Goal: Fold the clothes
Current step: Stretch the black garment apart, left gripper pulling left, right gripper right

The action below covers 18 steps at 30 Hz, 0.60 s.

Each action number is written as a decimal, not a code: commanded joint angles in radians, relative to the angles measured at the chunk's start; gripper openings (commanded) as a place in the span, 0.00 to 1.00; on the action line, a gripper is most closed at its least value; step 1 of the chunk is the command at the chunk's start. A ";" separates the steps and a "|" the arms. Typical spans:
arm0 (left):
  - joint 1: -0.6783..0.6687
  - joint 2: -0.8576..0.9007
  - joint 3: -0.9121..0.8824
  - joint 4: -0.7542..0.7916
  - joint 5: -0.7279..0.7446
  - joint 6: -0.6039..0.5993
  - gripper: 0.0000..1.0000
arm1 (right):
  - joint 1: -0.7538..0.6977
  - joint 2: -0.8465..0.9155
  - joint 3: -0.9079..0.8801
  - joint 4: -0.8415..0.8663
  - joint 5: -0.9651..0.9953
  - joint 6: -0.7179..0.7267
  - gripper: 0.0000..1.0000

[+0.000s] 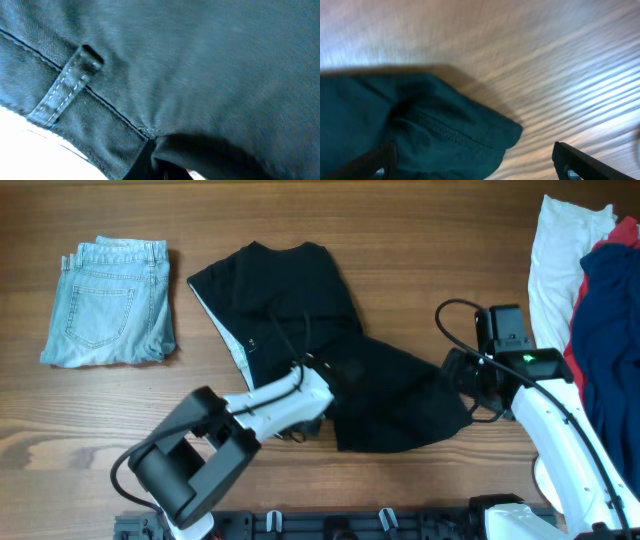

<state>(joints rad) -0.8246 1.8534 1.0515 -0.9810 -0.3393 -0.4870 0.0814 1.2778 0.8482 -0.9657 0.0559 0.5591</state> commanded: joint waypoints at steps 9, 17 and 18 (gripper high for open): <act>0.188 -0.032 -0.004 0.073 0.113 -0.041 0.04 | -0.004 -0.005 -0.208 0.051 -0.200 0.046 1.00; 0.190 -0.161 -0.004 0.079 0.119 -0.042 0.04 | -0.003 -0.005 -0.299 0.160 -0.286 0.058 0.96; 0.190 -0.172 -0.004 0.079 0.119 -0.042 0.04 | -0.003 -0.005 -0.302 0.163 -0.286 0.068 0.95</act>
<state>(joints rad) -0.6399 1.7512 1.0504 -0.9081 -0.2333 -0.5140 0.0814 1.2778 0.5671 -0.8192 -0.1905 0.5945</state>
